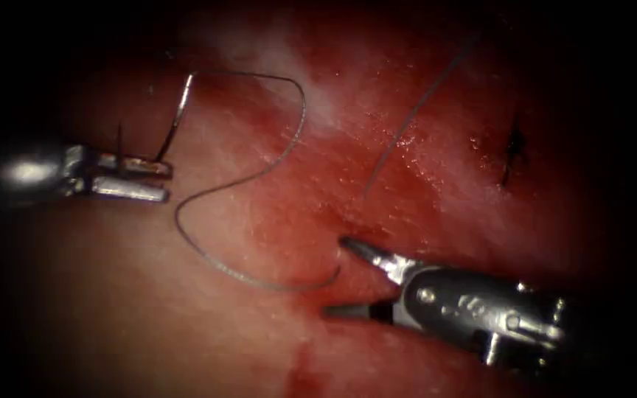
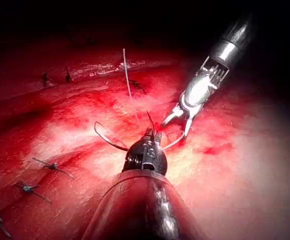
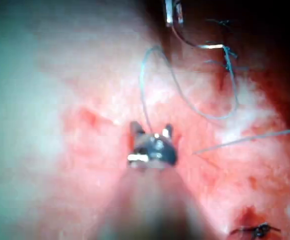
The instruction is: Wound Closure
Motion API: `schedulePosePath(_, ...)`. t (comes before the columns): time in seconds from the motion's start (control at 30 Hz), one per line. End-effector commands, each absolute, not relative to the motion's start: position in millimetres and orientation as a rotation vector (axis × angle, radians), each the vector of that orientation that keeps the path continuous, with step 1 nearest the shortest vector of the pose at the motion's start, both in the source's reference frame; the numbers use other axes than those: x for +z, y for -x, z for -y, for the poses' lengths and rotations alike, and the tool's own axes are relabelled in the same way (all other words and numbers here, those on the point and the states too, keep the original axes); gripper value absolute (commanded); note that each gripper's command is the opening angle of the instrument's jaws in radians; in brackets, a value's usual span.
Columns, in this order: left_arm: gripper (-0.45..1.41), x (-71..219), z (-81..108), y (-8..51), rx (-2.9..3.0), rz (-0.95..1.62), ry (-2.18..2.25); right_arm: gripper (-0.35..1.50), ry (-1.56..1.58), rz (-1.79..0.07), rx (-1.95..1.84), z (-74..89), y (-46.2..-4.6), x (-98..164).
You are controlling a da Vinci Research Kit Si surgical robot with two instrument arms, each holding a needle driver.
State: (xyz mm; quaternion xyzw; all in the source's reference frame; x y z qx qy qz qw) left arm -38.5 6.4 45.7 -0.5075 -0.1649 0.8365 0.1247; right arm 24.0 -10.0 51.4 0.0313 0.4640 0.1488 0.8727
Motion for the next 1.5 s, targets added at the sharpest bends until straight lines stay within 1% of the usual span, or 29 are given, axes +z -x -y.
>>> schedulePosePath(0.03,-0.45,46.2,-6.2,39.0,2.438,0.481,1.48,0.42,-0.063,-0.972,0.311,9.8,-25.0,52.0)
schedulePosePath(0.07,-0.45,46.2,-6.2,39.0,2.438,0.481,1.48,0.24,-0.063,-0.971,0.312,9.8,-25.1,52.0)
schedulePosePath(0.1,-0.45,46.2,-6.2,39.0,2.438,0.481,1.48,0.0,-0.062,-0.971,0.312,9.7,-25.1,52.0)
schedulePosePath(0.13,-0.45,46.2,-6.2,39.0,2.438,0.481,1.48,-0.35,-0.062,-0.972,0.306,9.7,-25.2,52.0)
schedulePosePath(0.67,-0.45,46.1,-6.2,39.1,2.433,0.485,1.476,-0.35,-0.044,-0.997,0.283,12.3,-24.1,49.3)
schedulePosePath(1.5,-0.45,46.0,-6.1,39.0,2.433,0.485,1.476,-0.35,-0.106,-1.037,0.246,16.1,-26.2,43.1)
